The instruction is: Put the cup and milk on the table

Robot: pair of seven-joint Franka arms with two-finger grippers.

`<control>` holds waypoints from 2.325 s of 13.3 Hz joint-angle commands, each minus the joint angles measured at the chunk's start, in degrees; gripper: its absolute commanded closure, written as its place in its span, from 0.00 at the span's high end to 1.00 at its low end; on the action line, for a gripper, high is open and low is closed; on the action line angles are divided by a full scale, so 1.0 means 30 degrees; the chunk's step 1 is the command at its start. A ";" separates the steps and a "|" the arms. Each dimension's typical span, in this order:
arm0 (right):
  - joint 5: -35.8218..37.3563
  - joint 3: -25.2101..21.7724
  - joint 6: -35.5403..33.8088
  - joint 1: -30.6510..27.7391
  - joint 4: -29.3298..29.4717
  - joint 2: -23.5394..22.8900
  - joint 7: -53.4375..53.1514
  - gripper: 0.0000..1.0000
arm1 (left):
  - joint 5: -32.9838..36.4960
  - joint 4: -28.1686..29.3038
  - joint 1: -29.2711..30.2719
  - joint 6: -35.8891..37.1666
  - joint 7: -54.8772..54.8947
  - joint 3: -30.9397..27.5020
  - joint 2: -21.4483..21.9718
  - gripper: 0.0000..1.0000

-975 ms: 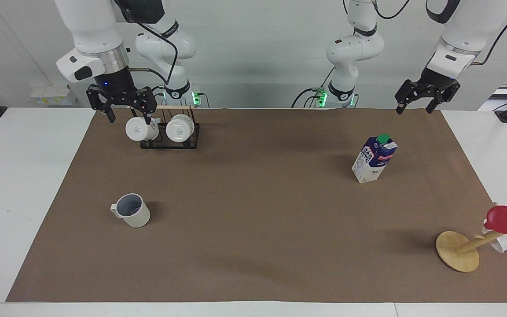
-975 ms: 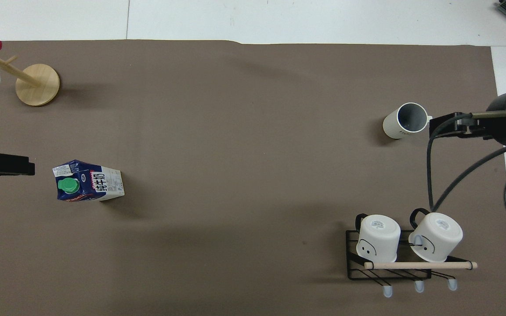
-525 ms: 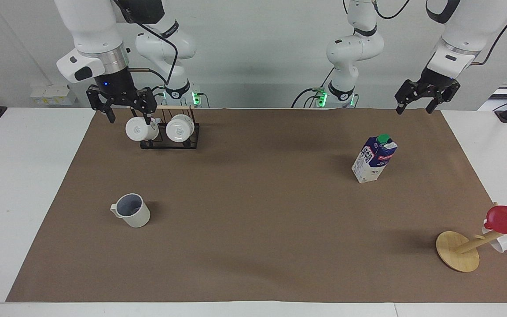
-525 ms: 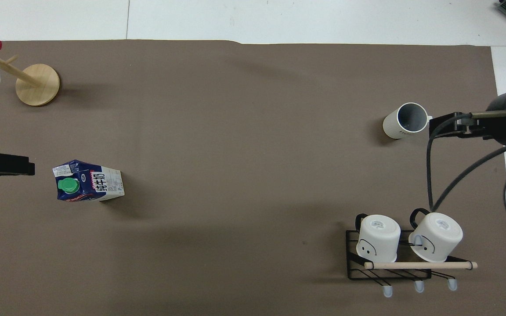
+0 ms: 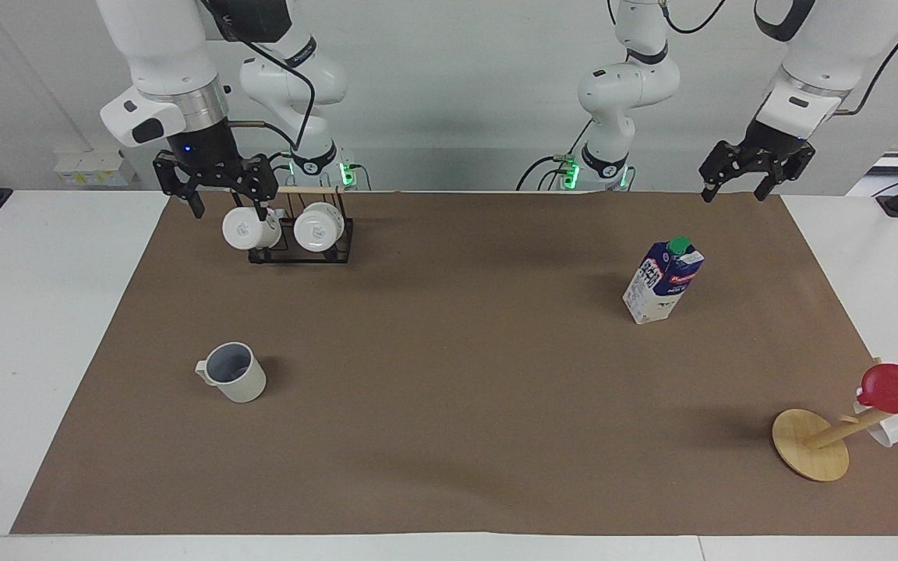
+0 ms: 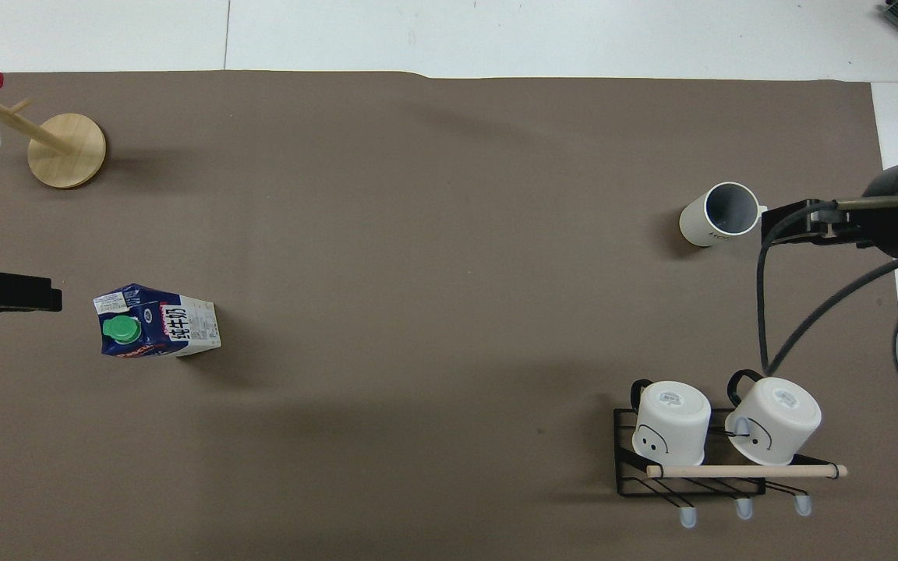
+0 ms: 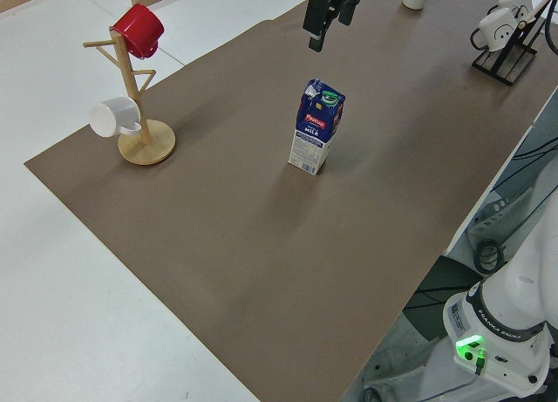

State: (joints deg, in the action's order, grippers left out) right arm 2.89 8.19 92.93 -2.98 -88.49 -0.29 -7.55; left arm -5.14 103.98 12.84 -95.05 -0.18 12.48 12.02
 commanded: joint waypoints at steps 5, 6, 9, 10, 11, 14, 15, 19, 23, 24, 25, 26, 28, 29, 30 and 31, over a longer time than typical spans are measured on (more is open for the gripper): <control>-0.0320 -0.0006 0.0224 -0.0180 0.0170 -0.0136 0.0467 1.00 | 0.0395 -0.0296 0.0056 0.0365 -0.0234 0.0057 -0.0023 1.00; -0.0320 -0.0006 0.0253 -0.0180 0.0170 -0.0136 0.0467 1.00 | 0.0395 -0.0296 0.0028 0.0365 -0.0234 0.0057 -0.0023 1.00; -0.0320 -0.0006 0.0224 -0.0209 0.0141 -0.0107 0.0467 1.00 | 0.0395 -0.0296 0.0027 0.0365 -0.0234 0.0057 -0.0023 1.00; -0.0320 -0.0006 0.0224 -0.0180 0.0141 -0.0107 0.0467 1.00 | 0.0395 -0.0296 0.0027 0.0365 -0.0234 0.0057 -0.0023 1.00; -0.0320 -0.0006 0.0224 -0.0180 0.0141 -0.0107 0.0467 1.00 | 0.0395 -0.0296 0.0027 0.0365 -0.0234 0.0057 -0.0023 1.00; -0.0320 -0.0006 0.0224 -0.0180 0.0112 -0.0078 0.0437 1.00 | 0.0395 -0.0296 0.0027 0.0365 -0.0234 0.0057 -0.0023 1.00; -0.0320 -0.0006 0.0224 -0.0180 0.0112 -0.0078 0.0437 1.00 | 0.0395 -0.0296 0.0027 0.0365 -0.0234 0.0057 -0.0052 1.00; -0.0291 -0.0035 0.0078 -0.0209 0.0112 -0.0049 0.0643 1.00 | 0.0395 -0.0296 0.0027 0.0365 -0.0234 0.0057 -0.0052 1.00; -0.0291 -0.0036 0.0312 -0.0385 0.0082 -0.0107 0.0614 1.00 | 0.0395 -0.0296 0.0027 0.0365 -0.0234 0.0057 -0.0052 1.00; -0.0291 -0.0036 0.0573 -0.0385 0.0053 -0.0136 0.0642 1.00 | 0.0395 -0.0296 0.0027 0.0365 -0.0234 0.0057 -0.0052 1.00; -0.0291 -0.0036 0.0692 -0.0443 -0.0150 -0.0165 0.0643 1.00 | 0.0395 -0.0296 0.0027 0.0365 -0.0234 0.0057 -0.0023 1.00; -0.0291 -0.0036 0.1186 -0.0443 -0.0413 -0.0195 0.0643 1.00 | 0.0395 -0.0296 0.0027 0.0365 -0.0234 0.0057 -0.0052 1.00; -0.0262 -0.0036 0.2357 -0.0385 -0.1028 -0.0515 0.0613 1.00 | 0.0395 -0.0296 0.0056 0.0365 -0.0234 0.0057 -0.0052 1.00; -0.0262 -0.0036 0.2827 -0.0385 -0.1292 -0.0691 0.0642 1.00 | 0.0395 -0.0296 0.0028 0.0365 -0.0234 0.0057 -0.0052 1.00; -0.0262 -0.0036 0.3383 -0.0356 -0.1556 -0.0925 0.0643 1.00 | 0.0395 -0.0296 0.0027 0.0365 -0.0234 0.0057 -0.0023 1.00; -0.0262 -0.0036 0.3969 -0.0356 -0.1761 -0.1188 0.0643 1.00 | 0.0395 -0.0296 0.0027 0.0365 -0.0234 0.0057 -0.0023 1.00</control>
State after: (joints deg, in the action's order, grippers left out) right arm 2.90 8.18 101.38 -3.63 -91.80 -2.96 -7.49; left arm -5.14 103.98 12.84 -95.05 -0.18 12.48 12.02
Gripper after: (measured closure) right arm 0.000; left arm 0.000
